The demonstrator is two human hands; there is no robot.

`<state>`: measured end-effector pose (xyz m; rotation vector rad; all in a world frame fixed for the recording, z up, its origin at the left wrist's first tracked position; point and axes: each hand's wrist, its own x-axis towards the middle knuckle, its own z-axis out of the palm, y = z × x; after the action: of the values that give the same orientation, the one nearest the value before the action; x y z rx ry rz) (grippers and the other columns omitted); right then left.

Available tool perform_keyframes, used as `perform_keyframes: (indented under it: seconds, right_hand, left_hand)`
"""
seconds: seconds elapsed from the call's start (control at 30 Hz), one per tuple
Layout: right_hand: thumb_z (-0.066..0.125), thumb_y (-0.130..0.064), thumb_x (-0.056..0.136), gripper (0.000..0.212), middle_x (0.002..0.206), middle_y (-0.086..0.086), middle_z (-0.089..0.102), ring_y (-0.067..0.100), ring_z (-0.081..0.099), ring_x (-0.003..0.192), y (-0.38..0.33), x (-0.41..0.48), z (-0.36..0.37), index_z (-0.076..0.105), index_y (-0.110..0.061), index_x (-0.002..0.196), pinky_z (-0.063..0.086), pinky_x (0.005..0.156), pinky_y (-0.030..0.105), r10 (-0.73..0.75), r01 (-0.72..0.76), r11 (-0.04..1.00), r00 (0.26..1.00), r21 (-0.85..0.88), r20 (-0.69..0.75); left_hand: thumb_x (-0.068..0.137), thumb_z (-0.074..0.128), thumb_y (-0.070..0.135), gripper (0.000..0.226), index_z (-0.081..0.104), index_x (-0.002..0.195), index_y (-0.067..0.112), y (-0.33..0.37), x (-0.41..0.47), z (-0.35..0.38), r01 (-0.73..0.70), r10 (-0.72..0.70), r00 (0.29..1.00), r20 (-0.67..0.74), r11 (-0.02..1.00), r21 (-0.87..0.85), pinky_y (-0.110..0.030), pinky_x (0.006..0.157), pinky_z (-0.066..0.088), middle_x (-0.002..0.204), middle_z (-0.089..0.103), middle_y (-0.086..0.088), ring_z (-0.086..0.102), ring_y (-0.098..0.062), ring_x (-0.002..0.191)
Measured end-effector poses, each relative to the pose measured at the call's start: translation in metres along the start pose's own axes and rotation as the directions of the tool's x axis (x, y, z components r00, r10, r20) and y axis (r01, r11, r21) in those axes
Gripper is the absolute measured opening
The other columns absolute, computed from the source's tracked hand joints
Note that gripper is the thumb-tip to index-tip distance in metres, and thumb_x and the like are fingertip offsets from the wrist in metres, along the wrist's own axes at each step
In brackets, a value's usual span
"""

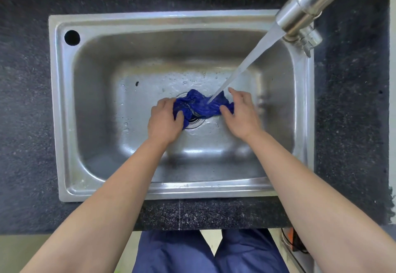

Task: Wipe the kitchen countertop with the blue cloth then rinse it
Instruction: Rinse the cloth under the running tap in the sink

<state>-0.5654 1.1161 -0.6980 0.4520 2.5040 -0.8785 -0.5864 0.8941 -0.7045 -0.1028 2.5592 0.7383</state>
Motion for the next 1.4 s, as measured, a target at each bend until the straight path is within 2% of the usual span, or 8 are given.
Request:
perform_keyframes:
  seconds: [0.17, 0.3, 0.5, 0.63, 0.77, 0.93, 1.23, 1.4]
  right_hand:
    - [0.048, -0.033, 0.103, 0.039, 0.128, 0.012, 0.054, 0.034, 0.049, 0.117, -0.012, -0.003, 0.029, 0.047, -0.018, 0.140, 0.040, 0.089, 0.036, -0.023, 0.050, 0.990, 0.980, -0.133, 0.199]
    - [0.034, -0.041, 0.106, 0.041, 0.093, 0.012, 0.061, 0.032, 0.059, 0.097, -0.011, -0.004, 0.014, 0.060, -0.013, 0.092, 0.039, 0.079, 0.036, 0.168, -0.195, 0.973, 0.965, 0.126, 0.200]
    - [0.050, -0.023, 0.092, 0.021, 0.052, -0.003, 0.040, 0.015, 0.030, 0.049, -0.010, -0.005, -0.027, 0.053, -0.022, 0.071, 0.032, 0.056, 0.029, 0.445, -0.410, 0.355, 0.865, 0.840, 0.233]
    - [0.063, -0.039, 0.090, 0.018, 0.099, 0.003, 0.064, 0.023, 0.060, 0.089, 0.007, 0.001, -0.015, 0.067, -0.023, 0.098, 0.047, 0.080, 0.029, 0.374, -0.358, 0.913, 0.926, 0.194, -0.052]
    - [0.059, -0.027, 0.095, 0.031, 0.124, 0.007, 0.057, 0.026, 0.054, 0.118, 0.006, -0.001, -0.005, 0.066, -0.020, 0.124, 0.041, 0.097, 0.031, 0.062, -0.061, 0.998, 0.973, 0.011, -0.220]
    - [0.053, -0.037, 0.100, 0.028, 0.114, 0.008, 0.065, 0.031, 0.057, 0.107, 0.000, -0.005, 0.017, 0.066, -0.022, 0.120, 0.044, 0.083, 0.036, -0.016, 0.028, 0.985, 0.997, -0.171, 0.071]
    - [0.064, -0.028, 0.093, 0.007, 0.081, -0.007, 0.064, 0.012, 0.058, 0.078, 0.002, -0.016, 0.020, 0.064, -0.023, 0.089, 0.046, 0.079, 0.031, 0.143, -0.236, 0.940, 0.927, 0.245, 0.346]
    - [0.059, -0.032, 0.090, 0.009, 0.086, -0.006, 0.064, 0.021, 0.061, 0.088, -0.005, -0.013, 0.009, 0.061, -0.027, 0.083, 0.047, 0.087, 0.035, 0.324, -0.309, 0.712, 0.941, 0.631, 0.095]
  left_hand:
    - [0.096, 0.057, 0.029, 0.055, 0.040, 0.146, 0.014, 0.003, 0.004, 0.015, 0.022, -0.040, 0.987, 0.158, 0.993, 0.117, -0.044, 0.096, 0.044, 0.127, 0.056, -0.016, 0.047, -0.039, 0.117]
    - [0.100, 0.054, 0.026, 0.026, 0.068, 0.114, 0.010, -0.004, 0.004, 0.008, 0.268, -0.225, 0.955, 0.195, 0.934, -0.238, -0.032, 0.085, 0.048, 0.107, 0.070, -0.014, 0.063, -0.029, 0.100]
    - [0.101, 0.053, 0.033, 0.026, 0.071, 0.102, 0.013, 0.015, 0.002, -0.015, 0.434, -0.161, 0.897, 0.413, 0.503, -0.747, -0.019, 0.070, 0.051, 0.089, 0.073, -0.001, 0.065, -0.009, 0.076]
    - [0.084, 0.063, 0.017, 0.014, 0.070, 0.094, 0.023, 0.009, 0.006, 0.000, 0.308, -0.291, 0.951, 0.105, 0.865, -0.397, -0.039, 0.079, 0.056, 0.086, 0.067, -0.005, 0.064, -0.023, 0.081]
    - [0.088, 0.058, 0.010, 0.025, 0.068, 0.110, 0.016, 0.013, 0.001, 0.003, 0.251, -0.245, 0.968, 0.058, 0.923, -0.290, -0.028, 0.076, 0.047, 0.090, 0.064, -0.003, 0.060, -0.019, 0.082]
    - [0.091, 0.063, 0.030, 0.022, 0.069, 0.074, 0.018, 0.022, -0.002, 0.023, 0.387, -0.334, 0.922, 0.197, 0.829, -0.403, -0.037, 0.083, 0.056, 0.078, 0.072, -0.004, 0.065, -0.025, 0.078]
    - [0.084, 0.075, 0.026, 0.027, 0.061, 0.062, 0.025, 0.036, -0.001, 0.040, 0.504, -0.479, 0.862, 0.167, 0.772, -0.386, -0.037, 0.089, 0.054, 0.086, 0.074, -0.008, 0.068, -0.026, 0.088]
    - [0.093, 0.067, 0.010, 0.015, 0.063, 0.108, 0.009, 0.034, -0.006, 0.015, 0.470, -0.441, 0.836, 0.327, 0.267, -0.841, -0.027, 0.076, 0.052, 0.086, 0.066, -0.003, 0.060, -0.013, 0.077]
